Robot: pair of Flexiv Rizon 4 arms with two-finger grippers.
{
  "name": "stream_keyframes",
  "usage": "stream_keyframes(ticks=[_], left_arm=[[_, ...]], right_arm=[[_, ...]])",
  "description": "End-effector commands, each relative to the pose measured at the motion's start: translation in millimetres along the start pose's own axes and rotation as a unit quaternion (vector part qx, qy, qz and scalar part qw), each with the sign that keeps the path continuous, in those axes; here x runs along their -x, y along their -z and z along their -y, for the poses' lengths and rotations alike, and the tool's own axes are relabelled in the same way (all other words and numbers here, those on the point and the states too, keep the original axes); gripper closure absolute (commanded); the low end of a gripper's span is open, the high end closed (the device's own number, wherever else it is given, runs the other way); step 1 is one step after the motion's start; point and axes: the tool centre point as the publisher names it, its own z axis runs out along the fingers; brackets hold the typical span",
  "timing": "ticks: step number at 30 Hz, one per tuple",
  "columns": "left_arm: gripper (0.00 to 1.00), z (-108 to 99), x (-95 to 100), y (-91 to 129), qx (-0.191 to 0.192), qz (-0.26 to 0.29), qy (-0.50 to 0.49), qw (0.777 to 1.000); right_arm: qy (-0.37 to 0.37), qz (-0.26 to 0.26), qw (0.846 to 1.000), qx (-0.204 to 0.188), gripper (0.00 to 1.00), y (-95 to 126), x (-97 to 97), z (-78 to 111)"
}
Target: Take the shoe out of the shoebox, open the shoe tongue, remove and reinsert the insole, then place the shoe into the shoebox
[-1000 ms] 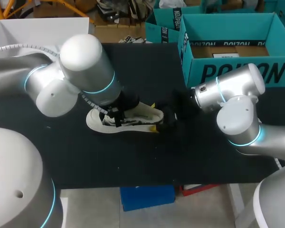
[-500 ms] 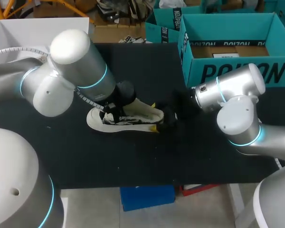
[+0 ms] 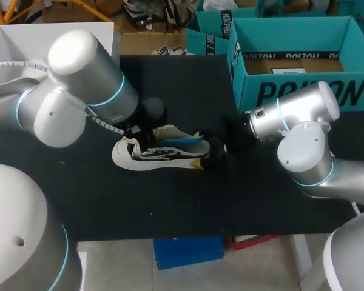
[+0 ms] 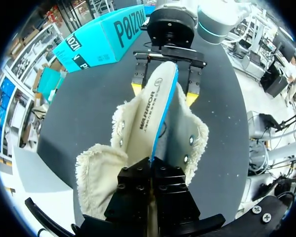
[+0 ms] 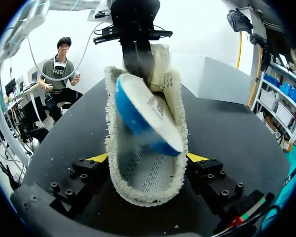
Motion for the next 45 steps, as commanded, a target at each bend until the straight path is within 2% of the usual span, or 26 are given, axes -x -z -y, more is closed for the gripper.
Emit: stream_keyframes(ticks=[1, 8, 9, 10, 11, 17, 21, 24, 28, 35, 45], left_arm=[[1.0, -2.5, -3.3, 2.8, -0.006, 0.0, -0.003, 1.0], [1.0, 4.9, -7.2, -2.8, 0.004, -0.005, -0.015, 1.0], [0.78, 5.7, -7.0, -4.5, 0.006, -0.006, -0.015, 1.0], [0.6, 6.3, -6.7, -5.4, 0.007, -0.007, -0.016, 1.0], [0.58, 7.8, -5.8, -6.1, 0.008, -0.006, -0.017, 1.0], [0.56, 30.3, -3.4, -4.4, 0.0, -0.002, -0.033, 0.999], [0.58, 52.6, -6.8, -1.7, -0.013, 0.0, -0.055, 0.998], [0.65, 68.4, -13.1, -2.1, -0.018, 0.004, -0.078, 0.997], [0.65, 81.8, -19.6, -10.1, -0.017, 0.002, -0.1, 0.995], [0.63, 90.1, -27.5, -20.6, -0.013, 0.004, -0.113, 0.993], [0.62, 88.5, -30.2, -36.4, 0.005, 0.008, -0.118, 0.993]], right_arm=[[-0.001, 0.0, 1.0, -0.001, 1.0, 0.5, 1.3, 3.9], [-0.001, 0.0, 1.0, -0.001, 1.0, 0.5, 1.3, 3.9], [-0.001, 0.0, 1.0, -0.001, 1.0, 0.5, 1.3, 3.9], [-0.001, 0.0, 1.0, -0.001, 1.0, 0.5, 1.3, 3.9], [-0.001, 0.0, 1.0, -0.001, 1.0, 0.5, 1.3, 3.9], [-0.001, 0.0, 1.0, -0.001, 1.0, 0.5, 1.3, 3.9], [-0.001, 0.0, 1.0, -0.001, 1.0, 0.5, 1.3, 3.9], [-0.001, 0.0, 1.0, -0.001, 1.0, 0.5, 1.3, 3.9], [-0.001, 0.0, 1.0, -0.001, 1.0, 0.5, 1.3, 3.9], [-0.001, 0.0, 1.0, -0.001, 1.0, 0.5, 1.3, 3.9], [-0.001, 0.0, 1.0, -0.001, 1.0, 0.5, 1.3, 3.9]])
